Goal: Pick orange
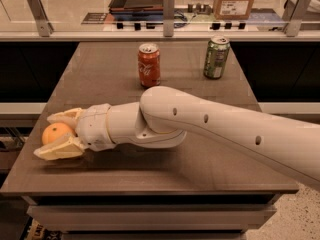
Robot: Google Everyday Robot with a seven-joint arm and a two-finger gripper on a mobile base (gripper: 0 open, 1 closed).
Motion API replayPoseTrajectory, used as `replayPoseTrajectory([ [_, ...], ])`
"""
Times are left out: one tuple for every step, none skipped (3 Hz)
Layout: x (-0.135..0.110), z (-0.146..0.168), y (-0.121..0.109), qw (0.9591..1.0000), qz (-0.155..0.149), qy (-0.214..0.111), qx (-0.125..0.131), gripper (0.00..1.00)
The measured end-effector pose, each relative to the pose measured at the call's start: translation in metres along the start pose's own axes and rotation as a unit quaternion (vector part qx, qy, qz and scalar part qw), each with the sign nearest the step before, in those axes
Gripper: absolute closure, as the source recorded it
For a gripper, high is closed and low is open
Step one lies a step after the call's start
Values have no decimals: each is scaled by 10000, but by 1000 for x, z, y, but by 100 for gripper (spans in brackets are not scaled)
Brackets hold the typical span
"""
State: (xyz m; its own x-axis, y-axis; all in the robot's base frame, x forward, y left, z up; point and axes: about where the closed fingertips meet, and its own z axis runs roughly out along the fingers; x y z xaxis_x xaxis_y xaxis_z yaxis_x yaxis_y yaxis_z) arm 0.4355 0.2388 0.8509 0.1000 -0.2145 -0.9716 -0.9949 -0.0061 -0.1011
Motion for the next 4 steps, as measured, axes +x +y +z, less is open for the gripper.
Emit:
replayPoseTrajectory([
  [-1,1,1,10000,-10,0,-14,89],
  [-2,2,2,10000,-20,-1,-27,100],
  [-8,-1,-2,9998,-65,-132,-99,100],
  [-19,-10,-17,9984,-195,-471,-255,100],
])
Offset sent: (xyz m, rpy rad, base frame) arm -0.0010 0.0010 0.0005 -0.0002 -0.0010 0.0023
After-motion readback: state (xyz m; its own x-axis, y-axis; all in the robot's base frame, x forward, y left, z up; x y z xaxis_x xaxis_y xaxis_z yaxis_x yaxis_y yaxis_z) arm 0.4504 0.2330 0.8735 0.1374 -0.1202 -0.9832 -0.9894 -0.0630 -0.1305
